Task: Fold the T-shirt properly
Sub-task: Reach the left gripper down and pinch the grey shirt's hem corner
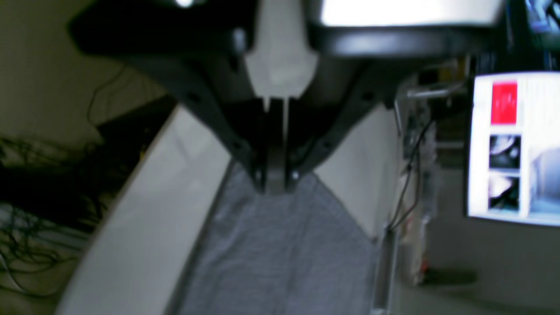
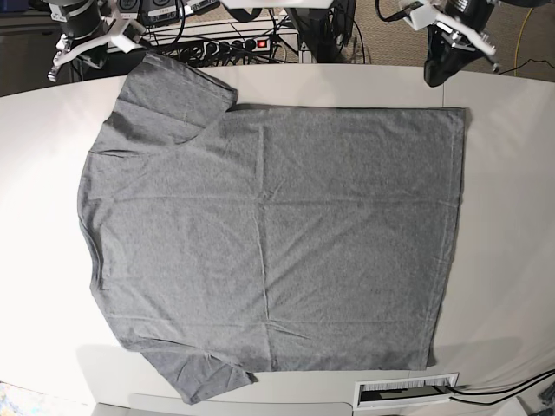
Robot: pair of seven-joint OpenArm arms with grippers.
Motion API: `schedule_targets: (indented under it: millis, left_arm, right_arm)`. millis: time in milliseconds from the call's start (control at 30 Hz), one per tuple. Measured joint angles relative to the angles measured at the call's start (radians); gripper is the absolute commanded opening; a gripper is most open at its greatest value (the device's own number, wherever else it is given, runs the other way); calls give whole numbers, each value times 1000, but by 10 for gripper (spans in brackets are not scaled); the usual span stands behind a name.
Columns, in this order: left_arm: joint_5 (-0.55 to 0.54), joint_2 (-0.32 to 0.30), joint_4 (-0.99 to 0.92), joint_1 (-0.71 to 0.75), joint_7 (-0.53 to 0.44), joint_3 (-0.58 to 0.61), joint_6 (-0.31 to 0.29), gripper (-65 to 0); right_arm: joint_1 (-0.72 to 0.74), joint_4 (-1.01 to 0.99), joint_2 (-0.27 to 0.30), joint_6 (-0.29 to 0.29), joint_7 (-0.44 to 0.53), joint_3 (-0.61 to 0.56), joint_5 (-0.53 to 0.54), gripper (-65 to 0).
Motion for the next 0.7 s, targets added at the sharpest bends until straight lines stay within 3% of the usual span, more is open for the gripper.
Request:
schedule_targets:
  millis: [67,133,267,333,433,700]
  left_arm:
    - [-14,-15,-15,-47,-6,3,-73,-650]
    - [-53,-34,-40,-94,-3,0,-101,-644]
    - [-75,-58,-121,-164,-6,2,-138,-501]
    - [-73,-58,-177,-209,-5,1,-187,-460]
    - [-98,-58,-269,-273,-8,4,-281,-456]
    - [-136,-84,-370,-356,-73,3,-285,-456]
  right_arm:
    - [0,0,-3,-1,7,0,-4,-529]
    - [0,0,0,2,15,0,-5,-495]
    - [0,0,-3,0,13,0,-5,-495]
    - [0,0,-3,0,12,0,-16,-495]
    - [0,0,-2,-2,12,0,-55,-495]
    - [0,0,-3,-1,12,0,-54,-494]
